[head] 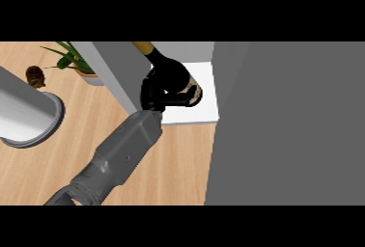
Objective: Pick up the wine, place it into the cabinet and close the cabinet
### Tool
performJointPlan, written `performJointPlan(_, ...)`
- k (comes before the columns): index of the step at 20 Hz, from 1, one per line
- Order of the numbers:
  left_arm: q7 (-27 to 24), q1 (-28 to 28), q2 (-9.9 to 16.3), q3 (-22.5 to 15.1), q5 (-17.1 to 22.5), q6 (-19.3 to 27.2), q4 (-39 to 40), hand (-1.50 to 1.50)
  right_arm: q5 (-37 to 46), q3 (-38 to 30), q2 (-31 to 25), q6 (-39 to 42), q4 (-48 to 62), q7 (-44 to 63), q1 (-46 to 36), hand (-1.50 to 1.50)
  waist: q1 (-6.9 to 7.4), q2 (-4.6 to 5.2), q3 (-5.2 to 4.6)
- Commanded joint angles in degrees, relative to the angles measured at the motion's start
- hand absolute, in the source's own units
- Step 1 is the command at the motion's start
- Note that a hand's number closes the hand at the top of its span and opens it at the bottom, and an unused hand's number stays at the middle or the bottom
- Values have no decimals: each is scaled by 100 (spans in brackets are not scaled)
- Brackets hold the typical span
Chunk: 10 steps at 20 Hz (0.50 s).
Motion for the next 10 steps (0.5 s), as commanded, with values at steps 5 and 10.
performJointPlan(5, 383, -604, 3, 112, 239, -88, 436, 150, -110, -130, -119, -123, 124, 243, -581, -150, -102, 3, 7)
performJointPlan(10, 218, -568, 3, -64, 422, 124, 150, 150, 282, 321, 180, -65, 571, -233, -557, -150, -257, 35, 8)
